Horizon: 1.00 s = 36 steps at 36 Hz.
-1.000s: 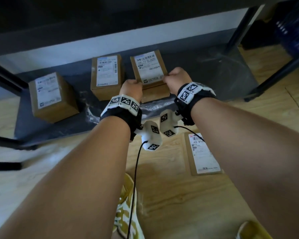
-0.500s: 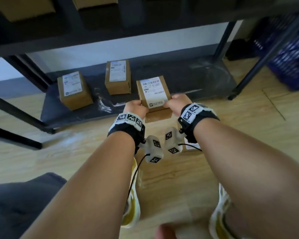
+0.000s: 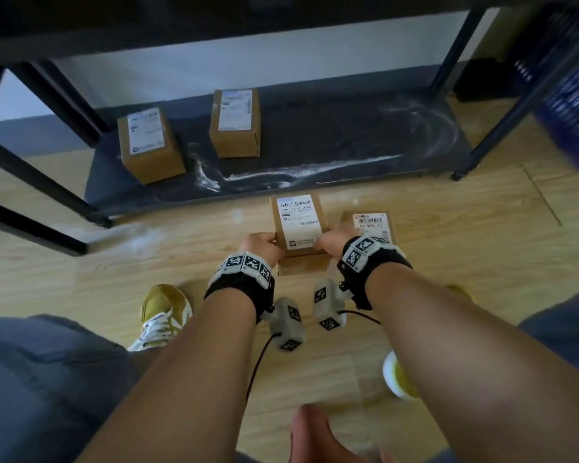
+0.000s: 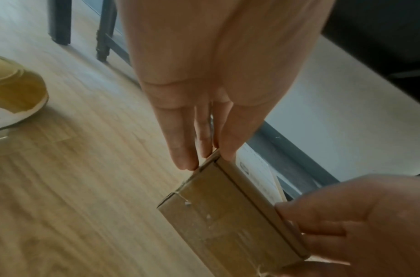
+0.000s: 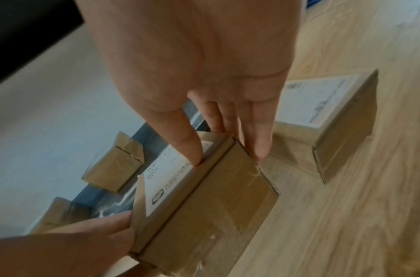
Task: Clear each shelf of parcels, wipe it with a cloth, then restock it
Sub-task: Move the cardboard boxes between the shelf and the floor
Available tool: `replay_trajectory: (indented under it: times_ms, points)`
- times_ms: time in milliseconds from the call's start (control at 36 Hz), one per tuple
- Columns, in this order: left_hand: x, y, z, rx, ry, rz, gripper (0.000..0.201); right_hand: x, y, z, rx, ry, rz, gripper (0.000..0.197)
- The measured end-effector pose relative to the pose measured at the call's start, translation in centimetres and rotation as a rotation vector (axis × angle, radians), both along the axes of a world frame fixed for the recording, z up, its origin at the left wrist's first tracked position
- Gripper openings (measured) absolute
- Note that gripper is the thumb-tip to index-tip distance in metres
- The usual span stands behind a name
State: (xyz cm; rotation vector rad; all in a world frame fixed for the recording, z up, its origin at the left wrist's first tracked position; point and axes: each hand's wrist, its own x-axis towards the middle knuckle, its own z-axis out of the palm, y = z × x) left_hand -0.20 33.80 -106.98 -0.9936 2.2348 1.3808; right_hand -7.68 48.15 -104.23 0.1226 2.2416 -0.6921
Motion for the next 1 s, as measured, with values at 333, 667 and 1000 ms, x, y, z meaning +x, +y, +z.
replay_trajectory:
  times_ms: [333,667,1000]
  points:
    - [1.4,-0.9,-2.7,-0.007,-0.114,-0.126,0.023,1.5,-3.1,-3.9,0.155,-0.011,-0.022,0.039]
    - [0.3,-4.4,1.4,-0.117,-0.067,-0.124,0.050,-0.7,-5.5,-0.4,0.135,0.251,0.040,0.025]
    - [-6.2,-12.2,6.4,-0.264,0.089,-0.027,0.043,-7.0,-12.7,3.5,-0.079,0.359,0.184,0.038]
